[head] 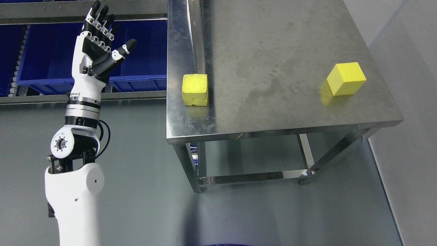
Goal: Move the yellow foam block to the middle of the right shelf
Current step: 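Lower the raised left hand toward the yellow foam cube at the table edge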
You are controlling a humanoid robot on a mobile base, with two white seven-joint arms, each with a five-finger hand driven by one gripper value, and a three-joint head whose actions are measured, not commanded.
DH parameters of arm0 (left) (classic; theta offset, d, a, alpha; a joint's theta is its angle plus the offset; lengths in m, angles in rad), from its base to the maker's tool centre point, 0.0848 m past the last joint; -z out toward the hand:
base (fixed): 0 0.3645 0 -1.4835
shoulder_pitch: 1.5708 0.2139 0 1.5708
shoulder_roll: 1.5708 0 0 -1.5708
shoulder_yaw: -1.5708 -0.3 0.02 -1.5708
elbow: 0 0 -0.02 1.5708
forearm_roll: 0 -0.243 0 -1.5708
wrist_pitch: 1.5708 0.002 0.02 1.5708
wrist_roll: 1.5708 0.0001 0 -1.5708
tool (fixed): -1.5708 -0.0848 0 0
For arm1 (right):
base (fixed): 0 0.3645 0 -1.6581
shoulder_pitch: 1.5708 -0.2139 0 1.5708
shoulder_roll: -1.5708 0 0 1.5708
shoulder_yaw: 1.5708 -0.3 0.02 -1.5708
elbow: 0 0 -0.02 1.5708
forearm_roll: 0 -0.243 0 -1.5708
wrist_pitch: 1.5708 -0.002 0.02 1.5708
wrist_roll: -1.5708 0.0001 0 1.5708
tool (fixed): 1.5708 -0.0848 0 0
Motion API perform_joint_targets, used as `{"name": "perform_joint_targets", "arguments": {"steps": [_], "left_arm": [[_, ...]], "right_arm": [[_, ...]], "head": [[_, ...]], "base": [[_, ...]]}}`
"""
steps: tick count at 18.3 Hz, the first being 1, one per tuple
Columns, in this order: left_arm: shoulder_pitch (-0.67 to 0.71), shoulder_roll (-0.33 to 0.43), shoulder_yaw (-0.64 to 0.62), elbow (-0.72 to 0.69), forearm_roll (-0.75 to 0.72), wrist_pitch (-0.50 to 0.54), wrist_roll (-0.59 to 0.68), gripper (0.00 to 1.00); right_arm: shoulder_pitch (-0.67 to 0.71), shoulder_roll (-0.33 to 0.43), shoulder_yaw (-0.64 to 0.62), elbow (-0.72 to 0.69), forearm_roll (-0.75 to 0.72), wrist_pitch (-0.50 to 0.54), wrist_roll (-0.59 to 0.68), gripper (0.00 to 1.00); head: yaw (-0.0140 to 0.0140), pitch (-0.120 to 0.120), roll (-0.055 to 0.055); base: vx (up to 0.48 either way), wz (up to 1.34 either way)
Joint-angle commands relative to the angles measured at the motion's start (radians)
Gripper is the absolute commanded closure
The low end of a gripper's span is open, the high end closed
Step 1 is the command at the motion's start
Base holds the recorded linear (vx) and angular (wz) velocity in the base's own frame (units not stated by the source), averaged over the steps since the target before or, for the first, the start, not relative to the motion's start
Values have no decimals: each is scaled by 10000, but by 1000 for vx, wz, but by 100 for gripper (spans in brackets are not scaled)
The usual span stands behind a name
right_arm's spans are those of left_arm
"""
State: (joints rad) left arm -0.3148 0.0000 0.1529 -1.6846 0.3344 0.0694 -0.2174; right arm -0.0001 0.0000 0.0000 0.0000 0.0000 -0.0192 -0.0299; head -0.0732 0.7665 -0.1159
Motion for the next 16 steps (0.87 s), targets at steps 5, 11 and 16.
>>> {"name": "perform_joint_targets", "arguments": {"steps": [5,11,16], "left_arm": [[217,566,-361,18,0,-65,-232,0],[172,2606,-1789,599,-1745,-96,-2560,0],[95,2654,-2142,953,-3695,-96,-4726,0]], "right_arm": [[247,-174,-123,-175,31,-7,8,0],[231,-174,-123,-175,31,-7,8,0],[247,-174,-123,-175,31,-7,8,0]], "head": [[0,0,0],[0,0,0],[0,0,0]], "base": [[7,66],[1,4],[0,0]]}}
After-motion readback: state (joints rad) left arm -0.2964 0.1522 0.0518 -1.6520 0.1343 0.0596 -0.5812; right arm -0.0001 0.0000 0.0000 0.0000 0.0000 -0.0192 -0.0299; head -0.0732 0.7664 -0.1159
